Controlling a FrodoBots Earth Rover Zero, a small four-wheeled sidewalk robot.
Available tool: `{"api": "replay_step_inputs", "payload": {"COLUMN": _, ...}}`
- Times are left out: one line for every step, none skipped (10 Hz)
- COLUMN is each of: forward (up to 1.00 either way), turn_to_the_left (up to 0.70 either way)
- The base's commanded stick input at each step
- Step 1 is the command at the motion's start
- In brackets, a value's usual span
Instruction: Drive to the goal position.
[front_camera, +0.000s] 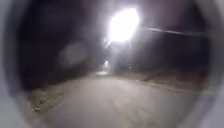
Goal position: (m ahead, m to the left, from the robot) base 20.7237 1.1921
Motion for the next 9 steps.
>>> {"api": "replay_step_inputs", "payload": {"forward": 1.0, "turn_to_the_left": 0.08}}
{"api": "replay_step_inputs", "payload": {"forward": 1.0, "turn_to_the_left": 0.1}}
{"api": "replay_step_inputs", "payload": {"forward": 1.0, "turn_to_the_left": 0.11}}
{"api": "replay_step_inputs", "payload": {"forward": 1.0, "turn_to_the_left": 0.12}}
{"api": "replay_step_inputs", "payload": {"forward": 1.0, "turn_to_the_left": 0.12}}
{"api": "replay_step_inputs", "payload": {"forward": 1.0, "turn_to_the_left": 0.12}}
{"api": "replay_step_inputs", "payload": {"forward": 1.0, "turn_to_the_left": 0.12}}
{"api": "replay_step_inputs", "payload": {"forward": 1.0, "turn_to_the_left": 0.09}}
{"api": "replay_step_inputs", "payload": {"forward": 1.0, "turn_to_the_left": 0.03}}
